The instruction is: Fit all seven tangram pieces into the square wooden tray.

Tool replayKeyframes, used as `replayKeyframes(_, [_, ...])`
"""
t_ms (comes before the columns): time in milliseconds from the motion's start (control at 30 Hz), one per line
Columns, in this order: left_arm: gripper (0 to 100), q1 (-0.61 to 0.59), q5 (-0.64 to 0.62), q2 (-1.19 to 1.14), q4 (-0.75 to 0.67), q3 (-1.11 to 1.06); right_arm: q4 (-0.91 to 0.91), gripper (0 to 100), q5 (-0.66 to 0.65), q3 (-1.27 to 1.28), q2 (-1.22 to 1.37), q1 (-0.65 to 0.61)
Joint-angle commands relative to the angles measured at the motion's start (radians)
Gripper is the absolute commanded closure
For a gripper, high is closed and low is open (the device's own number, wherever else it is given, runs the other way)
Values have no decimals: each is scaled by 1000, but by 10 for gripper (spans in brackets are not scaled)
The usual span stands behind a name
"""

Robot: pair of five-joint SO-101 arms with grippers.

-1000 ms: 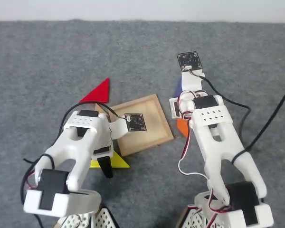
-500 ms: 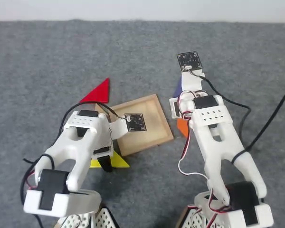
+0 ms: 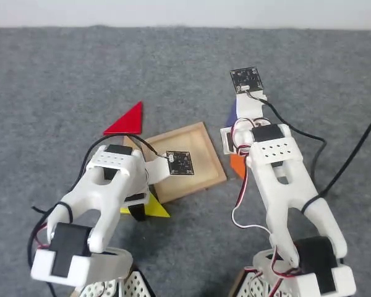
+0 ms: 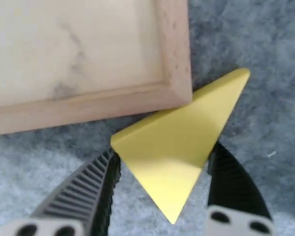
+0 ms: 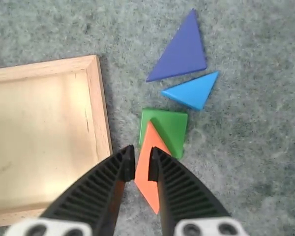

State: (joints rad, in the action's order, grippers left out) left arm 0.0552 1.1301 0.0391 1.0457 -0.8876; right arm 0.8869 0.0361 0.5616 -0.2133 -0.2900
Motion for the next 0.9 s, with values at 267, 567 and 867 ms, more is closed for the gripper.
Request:
replayKeyframes(267, [761, 31, -8, -11, -34, -41, -5, 936, -12, -9, -65, -1])
replayKeyframes(567, [758, -17, 61, 51, 21, -15, -4, 936, -11, -9, -65, -2])
replayKeyframes(867, [758, 3, 201, 261, -144, -165, -4, 936, -11, -9, -64, -2])
